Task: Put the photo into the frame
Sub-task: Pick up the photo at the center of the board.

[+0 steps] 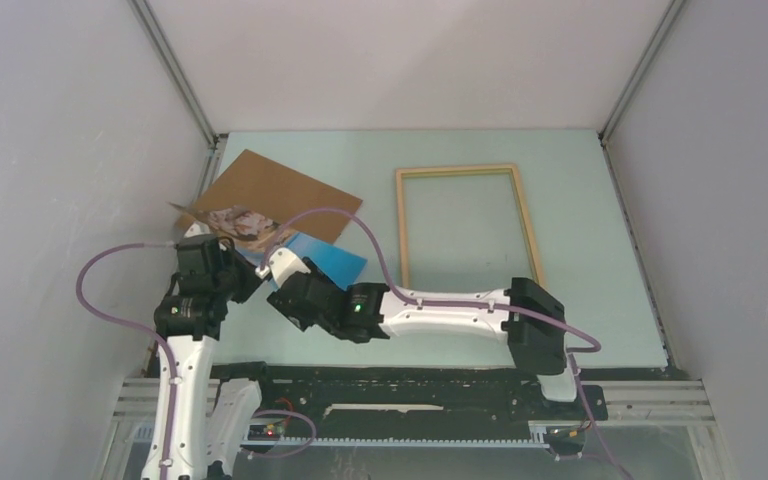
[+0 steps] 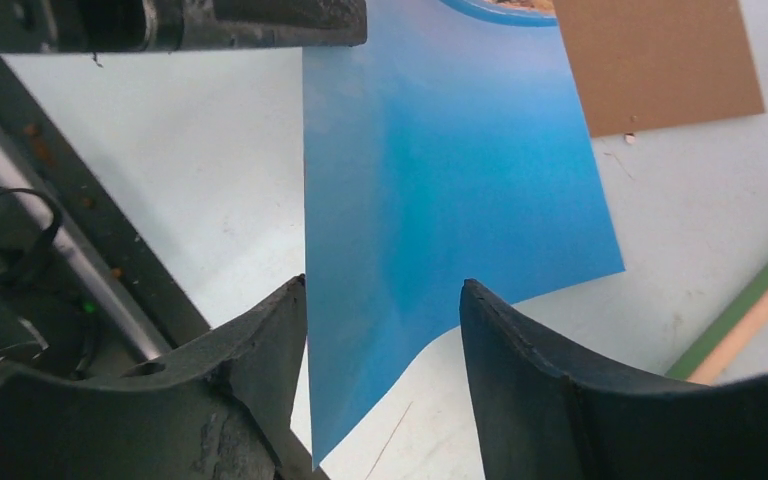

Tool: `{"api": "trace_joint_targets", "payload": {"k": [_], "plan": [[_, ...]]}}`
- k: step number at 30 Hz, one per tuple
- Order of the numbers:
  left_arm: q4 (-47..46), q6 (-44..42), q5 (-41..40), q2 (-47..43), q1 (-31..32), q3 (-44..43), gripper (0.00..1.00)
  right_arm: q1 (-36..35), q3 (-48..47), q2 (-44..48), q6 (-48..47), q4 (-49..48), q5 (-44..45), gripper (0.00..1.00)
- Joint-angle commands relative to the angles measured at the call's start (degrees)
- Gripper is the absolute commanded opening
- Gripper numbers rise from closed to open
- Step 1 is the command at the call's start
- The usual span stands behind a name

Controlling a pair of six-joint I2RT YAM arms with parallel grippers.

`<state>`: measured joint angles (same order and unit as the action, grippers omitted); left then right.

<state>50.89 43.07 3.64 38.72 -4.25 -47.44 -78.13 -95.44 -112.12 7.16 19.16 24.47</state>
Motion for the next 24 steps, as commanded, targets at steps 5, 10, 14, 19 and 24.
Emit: {"api": "trace_joint_targets", "payload": {"k": [5,10,14,19,24], "plan": [[-0.6,-0.6,1.2,0.9,0.2,-4.1,0.00,-6.5,-2.7,-4.2,-6.6,-8.6,24.4,0.52],[-1.1,0.3,3.1,1.0,0.2,-4.0,0.00,-7.2,-2.9,-5.6,-6.8,-10.4,25.3,0.49],[-1.1,0.3,3.4,0.5,0.2,-4.2,0.00,-7.0,-2.1,-5.6,-7.0,-12.5,26.8,0.32],[-1.7,-0.5,4.8,0.0,0.3,-4.8,0.00,-6.6,0.1,-3.3,-9.6,-17.0,27.4,0.00],[-0.1,-7.5,4.6,2.4,-0.5,-12.3,0.41,-4.5,-0.1,2.5,-4.1,-11.1,22.1,0.00]]}}
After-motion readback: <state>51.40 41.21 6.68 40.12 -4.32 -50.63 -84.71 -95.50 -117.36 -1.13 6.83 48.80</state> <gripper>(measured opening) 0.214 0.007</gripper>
